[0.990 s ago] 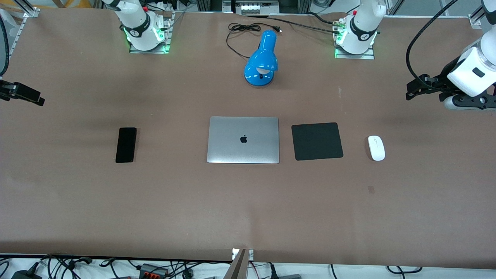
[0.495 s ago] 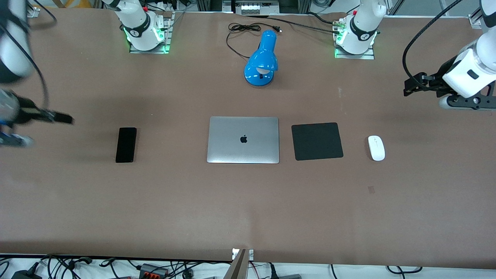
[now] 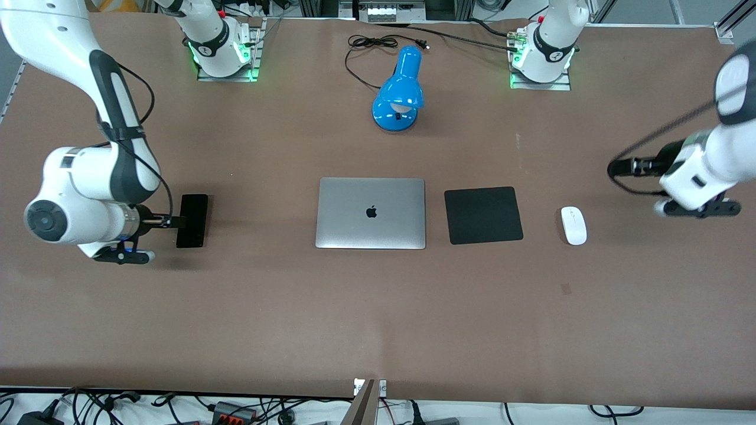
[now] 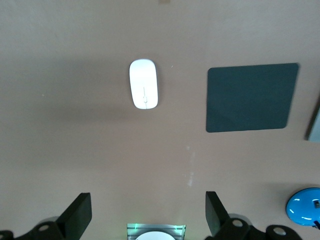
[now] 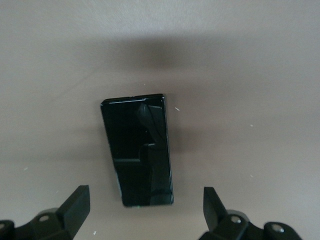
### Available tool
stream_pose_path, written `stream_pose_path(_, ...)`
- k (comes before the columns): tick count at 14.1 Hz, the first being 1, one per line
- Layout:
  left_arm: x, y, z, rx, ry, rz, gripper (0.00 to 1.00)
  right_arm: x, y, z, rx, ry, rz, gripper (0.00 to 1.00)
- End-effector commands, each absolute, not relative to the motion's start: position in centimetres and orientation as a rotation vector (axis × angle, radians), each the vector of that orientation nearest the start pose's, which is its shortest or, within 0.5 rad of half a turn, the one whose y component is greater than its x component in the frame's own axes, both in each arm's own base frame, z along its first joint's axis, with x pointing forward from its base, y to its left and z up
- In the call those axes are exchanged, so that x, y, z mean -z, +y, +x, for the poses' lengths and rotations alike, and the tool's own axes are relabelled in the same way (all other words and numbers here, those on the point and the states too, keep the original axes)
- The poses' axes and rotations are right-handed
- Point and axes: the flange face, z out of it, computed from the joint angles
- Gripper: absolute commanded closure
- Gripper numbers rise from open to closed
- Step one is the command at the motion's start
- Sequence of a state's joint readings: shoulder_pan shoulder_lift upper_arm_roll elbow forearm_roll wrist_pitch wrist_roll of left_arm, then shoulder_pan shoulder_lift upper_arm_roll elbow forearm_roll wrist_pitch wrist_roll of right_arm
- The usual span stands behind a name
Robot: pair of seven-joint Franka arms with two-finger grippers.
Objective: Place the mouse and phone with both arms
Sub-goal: 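Grasp the phone with the right gripper while the left gripper grasps the mouse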
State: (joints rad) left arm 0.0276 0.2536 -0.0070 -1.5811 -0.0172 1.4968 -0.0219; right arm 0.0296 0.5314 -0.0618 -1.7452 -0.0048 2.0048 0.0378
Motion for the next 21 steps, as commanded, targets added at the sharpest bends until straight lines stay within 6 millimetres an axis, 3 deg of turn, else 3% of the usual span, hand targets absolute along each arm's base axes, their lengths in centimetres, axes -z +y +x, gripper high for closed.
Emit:
stream_pose_path(1,-42.5,1.0,61.1,-0.528,-0.027,-3.097,0.00,-23.2,-1.7,61.1,-0.359,0.105,-3.158,0.00)
stream_pose_path(4,-37.2,1.6,60.8,-0.391,0.069,-3.071,0.00,-21.6,-1.0,60.0,-0.346,0.078,-3.162,0.00)
stream_pose_path(7,-30.0,1.9,59.3,-0.151,0.121,-3.096,0.00,-20.3,0.3,59.1,-0.324,0.017,-3.168,0.00)
stream_pose_path(12,-21.2,2.1,56.3,0.093,0.114,-3.110,0.00,-18.4,-0.2,57.6,-0.270,-0.017,-3.188,0.00)
stream_pose_path(15,-18.7,3.7,56.2,0.127,0.088,-3.111,0.00,-18.2,-0.7,57.5,-0.275,-0.007,-3.189,0.00)
stream_pose_path(19,-16.8,3.6,55.7,0.139,0.085,-3.114,0.00,-17.4,-0.7,57.2,-0.275,-0.007,-3.190,0.00)
stream_pose_path(21,-16.6,3.5,55.4,0.135,0.073,-3.117,0.18,-16.7,-0.8,57.1,-0.251,-0.005,-3.191,0.00)
